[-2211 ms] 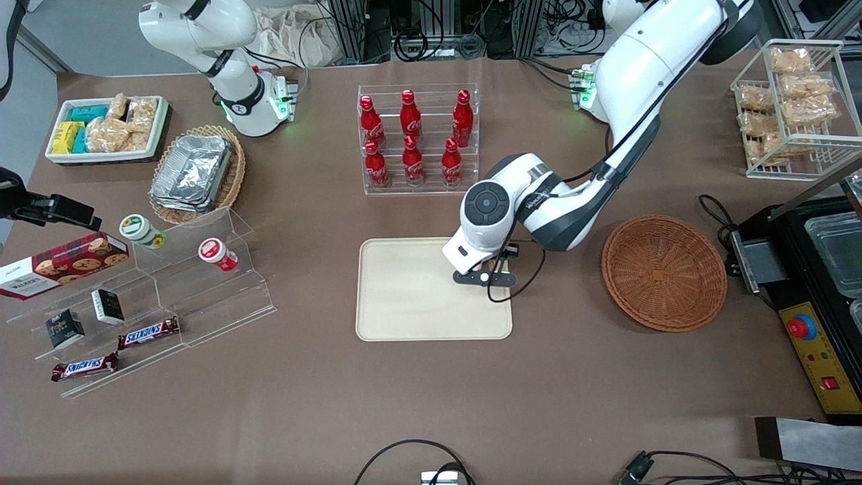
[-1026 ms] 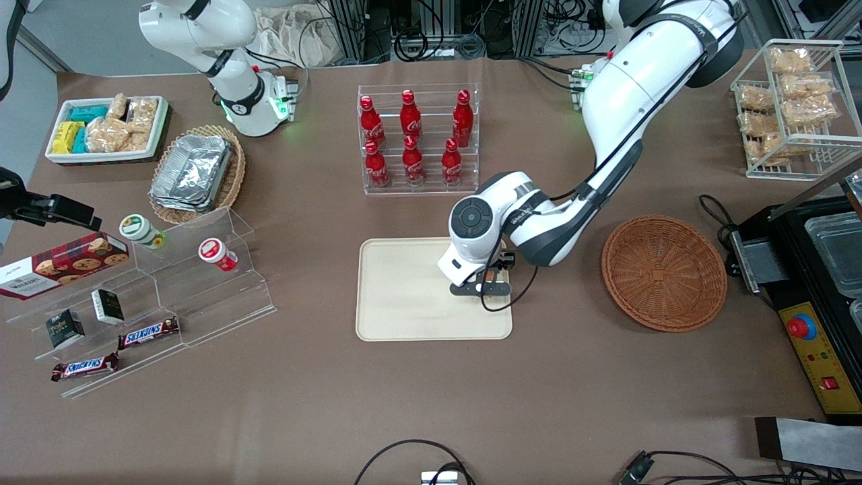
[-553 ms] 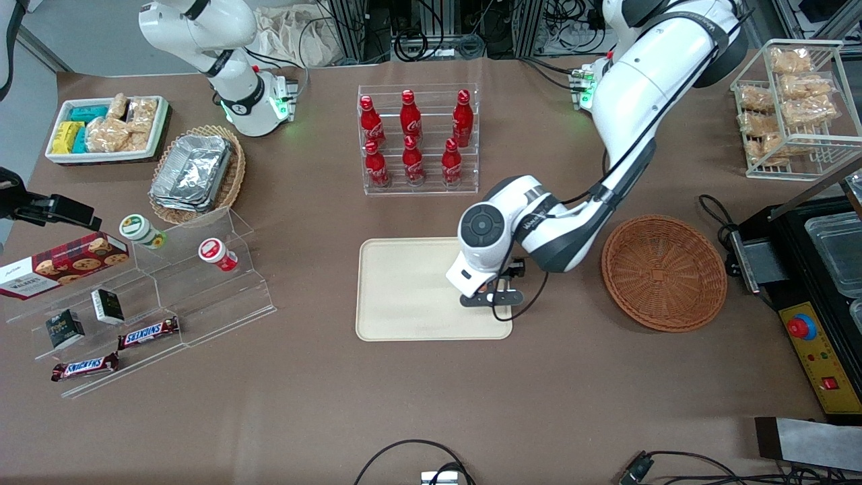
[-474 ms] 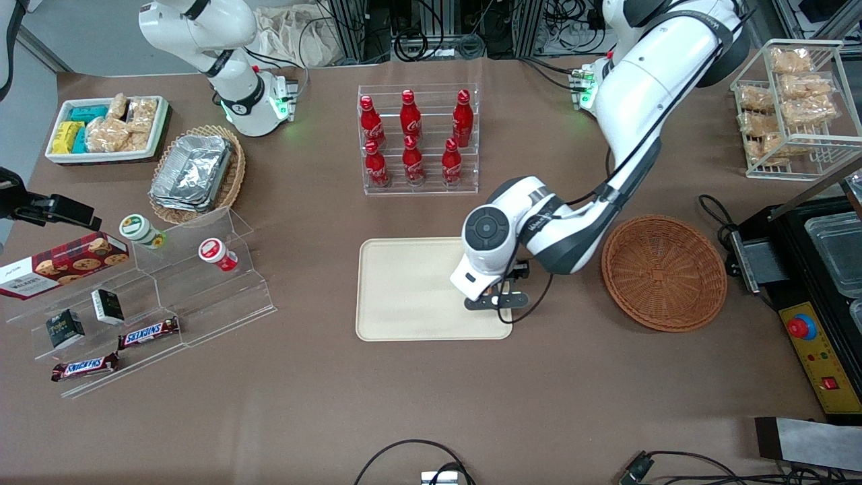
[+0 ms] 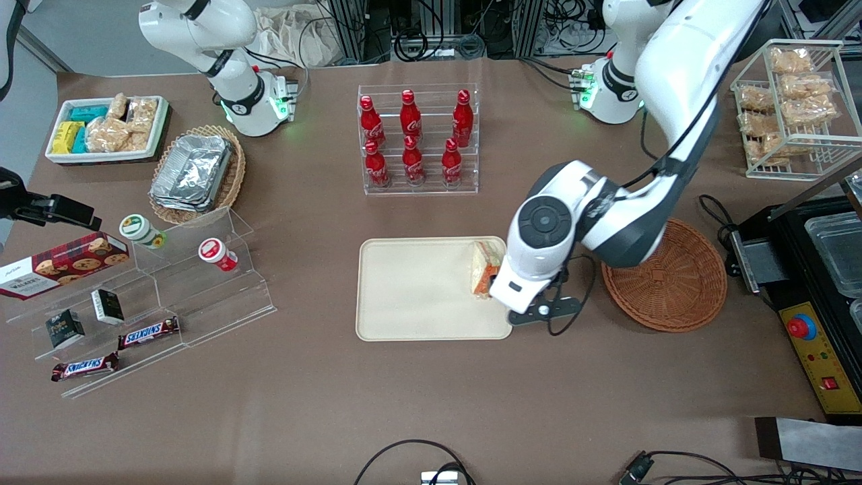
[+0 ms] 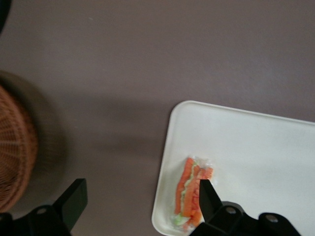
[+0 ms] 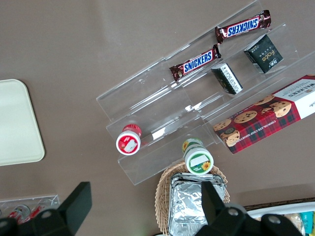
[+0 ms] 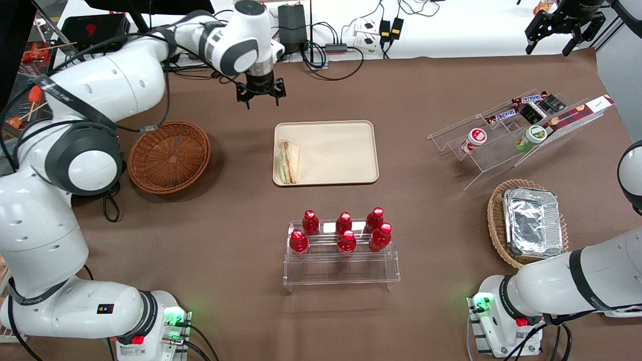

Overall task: Place sandwich from basket to tray
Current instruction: 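Open the left gripper to release the sandwich onto the tray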

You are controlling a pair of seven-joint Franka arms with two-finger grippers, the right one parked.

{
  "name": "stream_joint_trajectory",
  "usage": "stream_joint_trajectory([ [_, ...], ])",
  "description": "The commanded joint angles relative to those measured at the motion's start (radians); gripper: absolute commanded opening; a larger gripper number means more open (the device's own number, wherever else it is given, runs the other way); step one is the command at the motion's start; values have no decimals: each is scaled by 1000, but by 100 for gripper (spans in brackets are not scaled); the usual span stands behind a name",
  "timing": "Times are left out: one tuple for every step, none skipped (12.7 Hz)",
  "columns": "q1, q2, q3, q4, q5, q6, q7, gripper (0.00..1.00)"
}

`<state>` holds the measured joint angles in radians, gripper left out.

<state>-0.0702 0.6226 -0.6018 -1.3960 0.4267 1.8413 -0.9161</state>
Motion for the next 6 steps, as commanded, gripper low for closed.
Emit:
stream_joint_trajectory([
  [30, -79, 0, -6, -14, -71, 3, 100],
  [56, -101, 0, -6, -14, -98, 6, 100],
  [79, -119, -1, -3, -16, -117, 16, 100],
  [95, -142, -1, -3, -19, -138, 51, 100],
  [122, -162, -3, -3, -20, -166, 97, 100],
  [145, -179, -4, -1, -23, -195, 135, 100],
])
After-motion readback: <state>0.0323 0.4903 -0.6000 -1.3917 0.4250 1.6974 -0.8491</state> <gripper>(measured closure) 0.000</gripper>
